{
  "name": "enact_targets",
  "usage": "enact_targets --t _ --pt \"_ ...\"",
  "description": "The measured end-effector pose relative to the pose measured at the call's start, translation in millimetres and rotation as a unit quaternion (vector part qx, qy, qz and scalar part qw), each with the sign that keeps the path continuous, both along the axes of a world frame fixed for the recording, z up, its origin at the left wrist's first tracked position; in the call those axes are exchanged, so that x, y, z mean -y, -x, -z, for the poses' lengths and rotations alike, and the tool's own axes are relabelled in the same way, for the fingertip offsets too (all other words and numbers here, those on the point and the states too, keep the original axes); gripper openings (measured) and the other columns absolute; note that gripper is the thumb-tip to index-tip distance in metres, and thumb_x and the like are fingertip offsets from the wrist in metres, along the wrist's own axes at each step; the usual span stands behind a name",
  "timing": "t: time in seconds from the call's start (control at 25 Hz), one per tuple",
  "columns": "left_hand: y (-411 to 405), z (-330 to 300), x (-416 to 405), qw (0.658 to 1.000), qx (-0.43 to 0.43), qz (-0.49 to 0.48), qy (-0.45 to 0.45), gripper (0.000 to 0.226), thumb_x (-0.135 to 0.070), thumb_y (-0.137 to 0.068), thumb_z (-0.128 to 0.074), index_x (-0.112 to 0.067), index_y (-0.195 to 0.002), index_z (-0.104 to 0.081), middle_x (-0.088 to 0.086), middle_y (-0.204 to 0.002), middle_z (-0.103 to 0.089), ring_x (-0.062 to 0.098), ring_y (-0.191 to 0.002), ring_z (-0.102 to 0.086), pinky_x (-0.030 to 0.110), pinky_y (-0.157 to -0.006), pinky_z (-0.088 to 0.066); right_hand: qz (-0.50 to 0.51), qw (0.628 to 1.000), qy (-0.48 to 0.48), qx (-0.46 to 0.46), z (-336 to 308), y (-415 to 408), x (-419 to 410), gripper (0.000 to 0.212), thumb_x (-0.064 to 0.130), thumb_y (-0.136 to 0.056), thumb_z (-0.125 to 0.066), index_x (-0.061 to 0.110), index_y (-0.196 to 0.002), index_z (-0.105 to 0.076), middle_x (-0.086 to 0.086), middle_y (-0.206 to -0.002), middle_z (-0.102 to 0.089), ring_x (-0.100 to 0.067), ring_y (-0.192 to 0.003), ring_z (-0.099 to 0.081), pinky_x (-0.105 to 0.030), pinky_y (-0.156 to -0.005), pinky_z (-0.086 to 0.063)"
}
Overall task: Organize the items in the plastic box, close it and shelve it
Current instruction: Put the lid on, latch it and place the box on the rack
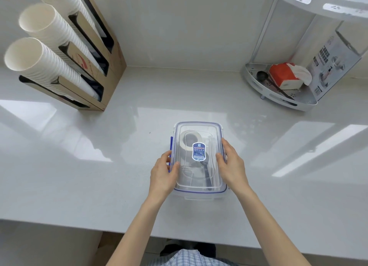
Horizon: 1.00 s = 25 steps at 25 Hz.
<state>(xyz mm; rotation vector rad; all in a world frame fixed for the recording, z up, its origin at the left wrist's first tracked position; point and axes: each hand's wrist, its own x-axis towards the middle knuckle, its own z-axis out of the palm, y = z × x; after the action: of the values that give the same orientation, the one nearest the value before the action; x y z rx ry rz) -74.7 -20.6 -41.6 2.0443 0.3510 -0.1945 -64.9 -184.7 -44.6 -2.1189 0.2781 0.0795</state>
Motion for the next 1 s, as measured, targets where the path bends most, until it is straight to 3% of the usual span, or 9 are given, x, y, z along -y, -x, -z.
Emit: enact_targets --t 0.2,0.4,0.52,0.6,0.76,1.0 --pt "-1.7 0.3 -2.7 0.999 -0.024 0.004 0.044 0.041 -0.017 -0.088 -0.051 -0.014 -0.128 -0.043 0.001 -0.110 -0.053 0.019 -0.089 -0.052 0.029 -0.082 -0.041 0.065 0.995 -0.049 -0.055 6.4 1.0 -1.0 0.052 0.020 -0.093 -0.044 0.013 -0.141 -0.024 -0.010 -0.147 -0.036 -0.027 -0.133 -0.036 -0.036 -0.111 -0.027" --pt "-0.9 3.0 -5.2 0.997 -0.035 0.003 0.072 0.043 -0.020 -0.088 -0.051 -0.018 -0.129 -0.040 0.004 -0.119 -0.051 0.011 -0.074 -0.050 0.022 -0.066 -0.044 0.096 0.980 -0.102 -0.139 6.5 4.2 4.5 0.067 0.038 -0.089 -0.049 0.011 -0.142 -0.019 -0.015 -0.146 -0.034 -0.028 -0.133 -0.035 -0.039 -0.109 -0.029" --pt "-0.2 4.0 -5.0 0.996 -0.049 -0.006 0.073 0.044 -0.024 -0.088 -0.052 -0.024 -0.130 -0.039 0.010 -0.129 -0.044 0.019 -0.095 -0.051 0.031 -0.083 -0.046 0.112 0.971 -0.130 -0.169 3.9 4.6 8.3 0.073 0.041 -0.085 -0.054 0.004 -0.140 -0.021 -0.017 -0.141 -0.041 -0.031 -0.128 -0.041 -0.041 -0.104 -0.035" --pt "1.1 1.5 -5.6 0.994 -0.067 -0.004 0.088 0.045 -0.026 -0.088 -0.051 -0.025 -0.131 -0.037 0.010 -0.136 -0.037 0.021 -0.112 -0.045 0.033 -0.092 -0.042 0.123 0.976 -0.098 -0.153 0.5 3.1 8.6 0.069 0.037 -0.084 -0.058 -0.002 -0.134 -0.030 -0.020 -0.133 -0.046 -0.033 -0.116 -0.048 -0.039 -0.094 -0.041" --pt "2.6 -4.8 -6.0 0.989 -0.089 0.006 0.121 0.049 -0.028 -0.090 -0.047 -0.024 -0.136 -0.031 0.008 -0.143 -0.033 0.013 -0.110 -0.040 0.027 -0.088 -0.035 0.123 0.987 -0.046 -0.094 -0.3 4.4 2.2 0.055 0.031 -0.084 -0.059 0.004 -0.129 -0.042 -0.017 -0.127 -0.042 -0.025 -0.097 -0.049 -0.028 -0.086 -0.039" --pt "0.2 -1.4 -6.8 0.986 -0.117 -0.001 0.115 0.061 -0.032 -0.090 -0.046 -0.019 -0.142 -0.016 0.010 -0.142 -0.038 0.023 -0.125 -0.042 0.031 -0.092 -0.036 0.119 0.991 -0.039 -0.035 2.8 8.6 -4.2 0.033 0.026 -0.089 -0.051 0.006 -0.116 -0.053 -0.005 -0.094 -0.059 -0.020 -0.083 -0.051 -0.028 -0.077 -0.039"
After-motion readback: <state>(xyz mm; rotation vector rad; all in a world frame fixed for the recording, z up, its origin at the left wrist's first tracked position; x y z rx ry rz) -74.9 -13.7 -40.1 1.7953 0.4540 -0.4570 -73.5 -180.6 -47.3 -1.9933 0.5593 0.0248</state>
